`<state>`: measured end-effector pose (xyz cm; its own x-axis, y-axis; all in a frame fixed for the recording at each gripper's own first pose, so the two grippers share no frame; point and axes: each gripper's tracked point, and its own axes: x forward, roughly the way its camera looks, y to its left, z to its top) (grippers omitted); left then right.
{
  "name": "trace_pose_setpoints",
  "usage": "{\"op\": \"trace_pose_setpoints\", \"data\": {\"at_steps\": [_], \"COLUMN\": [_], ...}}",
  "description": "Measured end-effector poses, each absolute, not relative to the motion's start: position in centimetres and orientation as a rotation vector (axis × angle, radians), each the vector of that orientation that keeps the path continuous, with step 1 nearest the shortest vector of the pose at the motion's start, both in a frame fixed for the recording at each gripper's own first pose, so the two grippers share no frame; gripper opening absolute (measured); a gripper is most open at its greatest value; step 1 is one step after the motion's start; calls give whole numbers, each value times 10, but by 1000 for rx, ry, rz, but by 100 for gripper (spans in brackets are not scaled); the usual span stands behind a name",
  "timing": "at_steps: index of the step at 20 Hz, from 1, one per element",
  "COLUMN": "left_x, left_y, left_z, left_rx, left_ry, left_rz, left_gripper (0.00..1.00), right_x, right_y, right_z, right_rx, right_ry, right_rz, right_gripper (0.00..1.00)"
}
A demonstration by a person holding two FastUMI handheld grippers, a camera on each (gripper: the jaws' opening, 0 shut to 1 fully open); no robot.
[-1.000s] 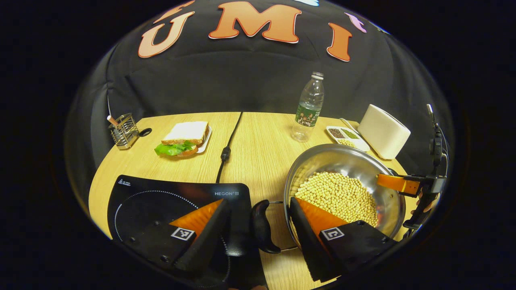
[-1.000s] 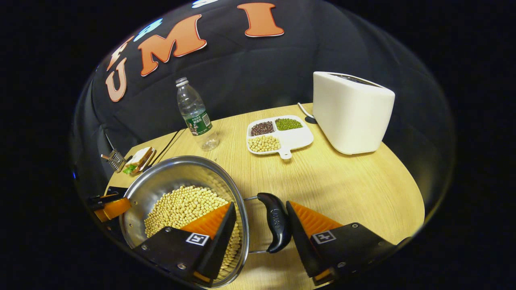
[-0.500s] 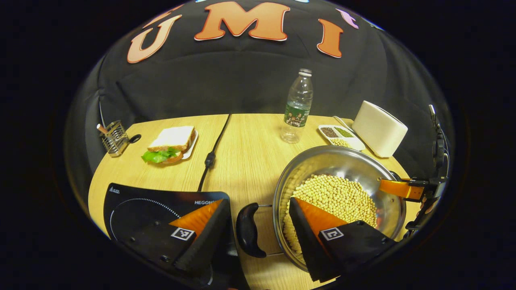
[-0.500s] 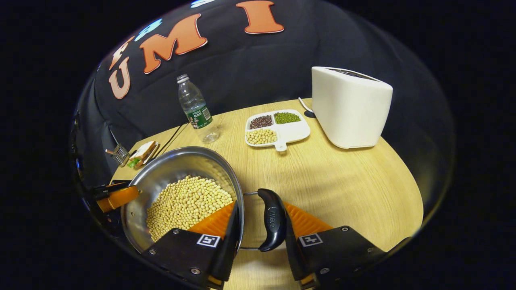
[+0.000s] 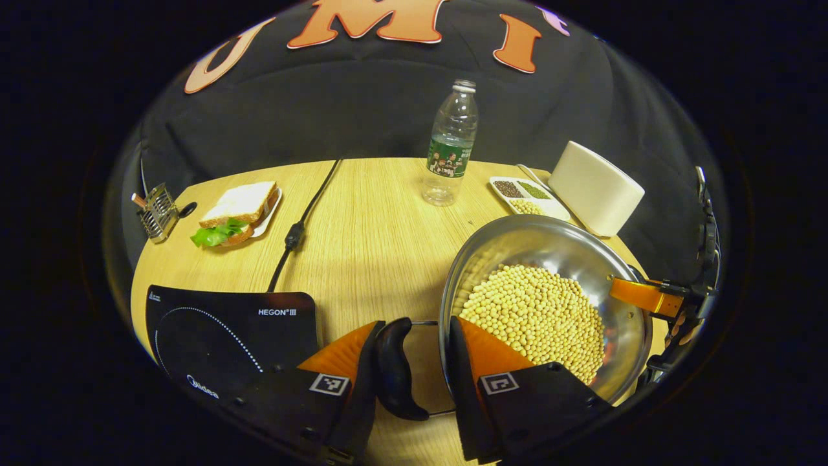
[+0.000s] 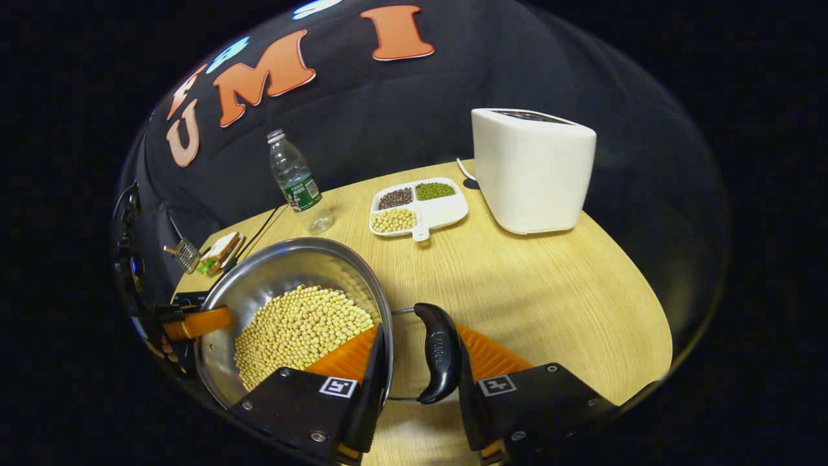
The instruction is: First push the handle of the pot to place it horizontally, then grasp the pot with both hands and set it on the induction cooktop.
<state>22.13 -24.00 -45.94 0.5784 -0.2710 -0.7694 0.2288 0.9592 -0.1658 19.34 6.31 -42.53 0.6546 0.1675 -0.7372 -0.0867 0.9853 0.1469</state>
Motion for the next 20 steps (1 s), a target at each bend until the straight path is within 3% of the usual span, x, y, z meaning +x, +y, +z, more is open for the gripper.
{"op": "trace_pose_setpoints", "data": {"at_steps": [7,8,10,12,13,15,16,17,20], "left_x": [202,200,196,191,188,184,181,179,172], "left_y": [-230,-225,-213,-197,-187,-166,-154,-142,-105], "left_z": [-425,-415,-395,-376,-367,-350,-343,-335,-314], "left_rx": [-68,-72,-66,-62,-66,-66,-65,-65,-56], "left_ry": [910,905,890,875,867,852,849,848,840], "left_rz": [-301,-297,-293,-286,-278,-264,-255,-246,-221], "left_gripper": [59,59,59,59,59,59,59,59,59], "right_x": [173,169,163,156,152,146,144,140,134], "right_y": [71,75,87,101,109,129,139,150,186], "right_z": [-383,-375,-359,-343,-336,-323,-316,-310,-298], "right_rx": [99,102,107,113,121,120,118,117,116], "right_ry": [807,805,794,781,777,776,771,768,766], "right_rz": [136,142,154,167,175,197,207,218,257], "right_gripper": [51,46,51,46,51,51,46,51,51]}}
